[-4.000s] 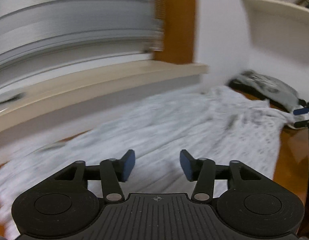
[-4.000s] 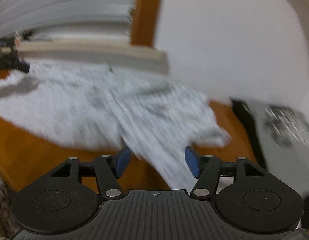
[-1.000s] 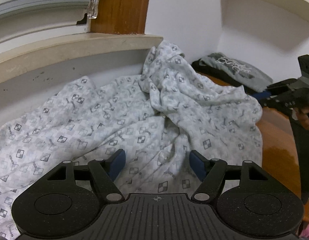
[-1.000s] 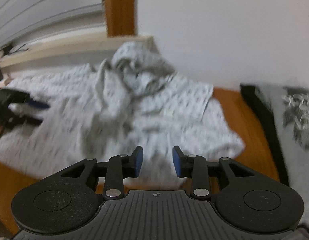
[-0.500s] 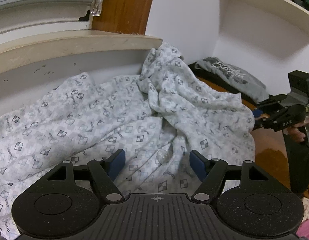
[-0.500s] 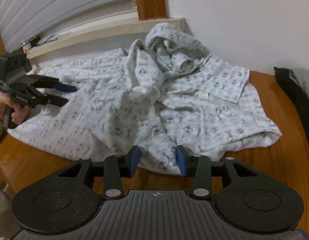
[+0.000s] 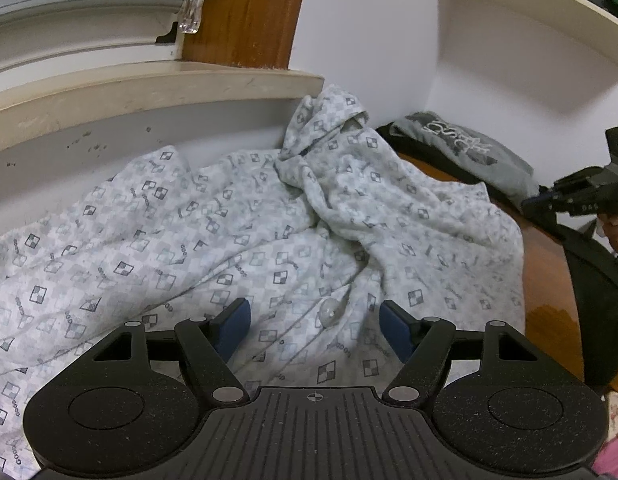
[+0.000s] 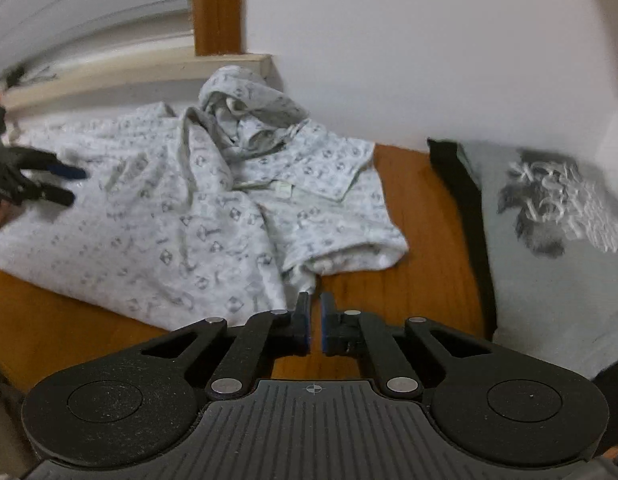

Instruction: Fold clothes

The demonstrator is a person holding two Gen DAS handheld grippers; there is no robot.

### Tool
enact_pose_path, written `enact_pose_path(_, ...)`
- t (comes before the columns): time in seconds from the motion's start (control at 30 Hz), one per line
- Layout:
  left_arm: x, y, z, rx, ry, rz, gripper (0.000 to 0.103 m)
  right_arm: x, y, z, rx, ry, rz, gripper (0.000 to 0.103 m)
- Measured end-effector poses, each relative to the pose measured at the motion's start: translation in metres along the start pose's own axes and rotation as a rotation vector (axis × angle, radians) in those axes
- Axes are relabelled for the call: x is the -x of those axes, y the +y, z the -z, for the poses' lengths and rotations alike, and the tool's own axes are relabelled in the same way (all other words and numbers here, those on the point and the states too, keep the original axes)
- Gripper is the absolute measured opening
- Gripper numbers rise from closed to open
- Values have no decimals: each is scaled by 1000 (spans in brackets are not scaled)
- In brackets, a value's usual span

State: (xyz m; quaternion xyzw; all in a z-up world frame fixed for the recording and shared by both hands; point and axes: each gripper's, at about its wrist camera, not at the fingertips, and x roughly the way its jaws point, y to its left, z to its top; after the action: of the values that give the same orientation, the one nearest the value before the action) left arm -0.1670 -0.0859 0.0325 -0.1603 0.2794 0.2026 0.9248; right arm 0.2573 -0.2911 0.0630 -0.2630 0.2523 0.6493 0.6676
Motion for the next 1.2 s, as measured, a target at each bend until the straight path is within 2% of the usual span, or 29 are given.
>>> enact_pose_path(0.03, 0, 0, 0, 0, 0, 0, 75, 2, 2, -1, -9, -26, 4, 8)
enact_pose_path(0.13, 0, 0, 0, 0, 0, -1, 75, -4, 14, -10, -17, -76, -39, 23)
enact_pose_path(0.17, 0, 0, 0, 2, -1, -2, 75, -9, 19, -13, -14, -85, -56, 32)
enact_pose_path(0.2, 0, 0, 0, 4, -2, -2, 75, -18, 24, -16, -5, -83, -61, 38)
enact_pose_path(0.3, 1, 0, 1, 5, -2, -4, 76, -45, 38, -21, 5, -59, -53, 45)
enact_pose_path(0.37, 1, -1, 1, 2, -2, -5, 77, -60, 40, -19, 11, -35, -30, 45)
enact_pose_path(0.4, 2, -1, 1, 1, -2, -6, 77, -63, 38, -16, 3, -32, -36, 38)
enact_pose_path(0.43, 2, -1, 2, 3, -3, -8, 77, -66, 37, -14, -6, -31, -42, 24)
enact_pose_path(0.47, 2, 0, 2, 6, -4, -9, 77, -63, 33, -11, -17, -41, -38, 5)
enact_pose_path(0.53, 2, 0, 2, 9, -4, -11, 77, -51, 25, -8, -41, -92, 48, 5)
enact_pose_path(0.6, 2, 0, 2, 7, -2, -15, 77, -37, 8, -6, -123, -131, 39, 5)
enact_pose_path(0.67, 1, -1, 1, -1, 0, -18, 78, -37, 9, -4, -108, -112, 61, 7)
enact_pose_path(0.77, 1, 0, 1, 4, -1, -17, 78, -42, 21, -7, -82, -95, 114, 24)
enact_pose_path(0.83, 1, 0, 1, 5, -2, -21, 78, -39, 34, -9, -46, -142, 138, 32)
enact_pose_path(0.87, 2, -1, 2, -4, -5, -40, 78, -37, 41, -10, -37, -166, 136, 33)
enact_pose_path(0.97, 6, -8, 3, -43, -11, -98, 78, -35, 59, -4, -63, -202, 1, 34)
enact_pose_path(1.0, 9, -9, 5, -59, -11, -109, 78, -36, 68, 2, -53, -198, -14, 34)
enact_pose_path(1.1, 16, -5, 10, -54, -2, -126, 78, -33, 81, 22, -51, -189, -30, 34)
enact_pose_path(1.2, 20, 7, 11, -8, 1, -97, 79, -24, 73, 44, -70, -175, -18, 34)
